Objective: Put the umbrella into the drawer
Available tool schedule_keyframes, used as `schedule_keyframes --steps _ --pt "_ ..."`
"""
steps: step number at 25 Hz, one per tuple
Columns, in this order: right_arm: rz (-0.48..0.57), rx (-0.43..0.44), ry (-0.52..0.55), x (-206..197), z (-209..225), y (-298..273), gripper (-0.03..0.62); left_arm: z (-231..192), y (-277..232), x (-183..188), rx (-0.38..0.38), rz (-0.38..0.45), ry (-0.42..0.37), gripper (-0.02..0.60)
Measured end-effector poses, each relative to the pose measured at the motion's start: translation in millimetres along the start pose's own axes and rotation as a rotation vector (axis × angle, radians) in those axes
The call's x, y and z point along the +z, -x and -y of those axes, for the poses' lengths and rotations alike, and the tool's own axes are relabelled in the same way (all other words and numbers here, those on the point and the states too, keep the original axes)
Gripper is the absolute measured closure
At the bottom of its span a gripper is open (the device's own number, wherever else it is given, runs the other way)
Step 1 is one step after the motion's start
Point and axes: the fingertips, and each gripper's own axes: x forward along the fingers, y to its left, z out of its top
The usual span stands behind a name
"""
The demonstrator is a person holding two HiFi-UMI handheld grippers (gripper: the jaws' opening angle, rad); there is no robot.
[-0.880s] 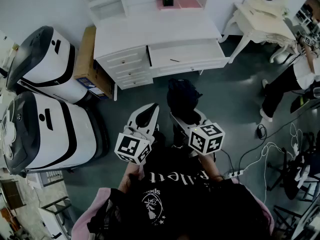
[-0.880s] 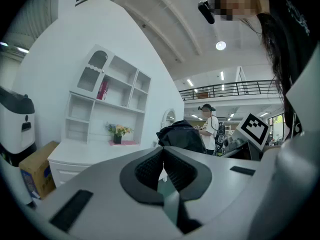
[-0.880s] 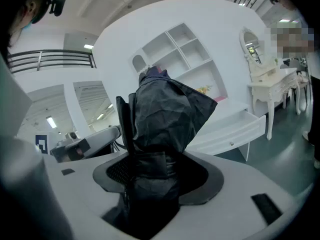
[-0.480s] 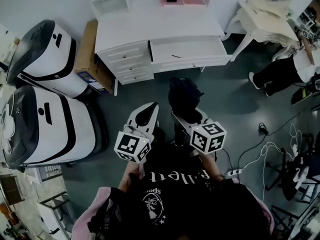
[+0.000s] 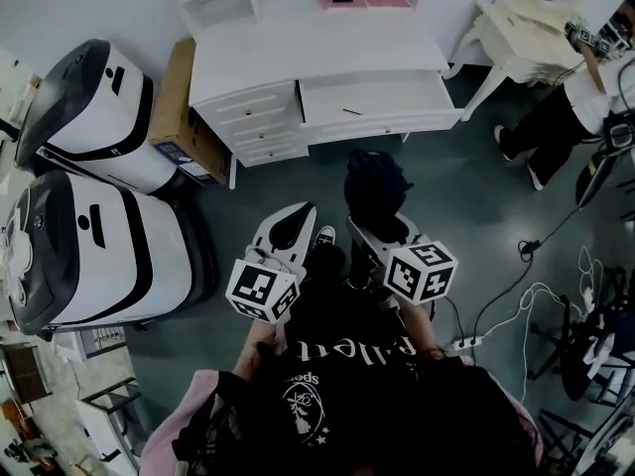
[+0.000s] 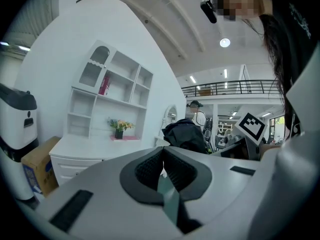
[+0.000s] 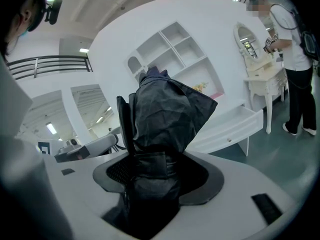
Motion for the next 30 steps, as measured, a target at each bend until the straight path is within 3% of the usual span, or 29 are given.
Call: schedule_keyframes --steps 11,21,30 --pt "-0.017 -0.071 -0.038 28 63 -31 0.316 -37 -85 -12 -0.037 -0.031 0.034 0.568" --pt "-0.052 -0.122 -0.027 105 138 -104 0.316 -105 -203 10 -0.064 -0.028 0.045 0.568" --pt "-0.051 -0.151 -0.011 169 181 -179 0.316 -155 -265 26 -0.121 -0.041 0.024 0.568"
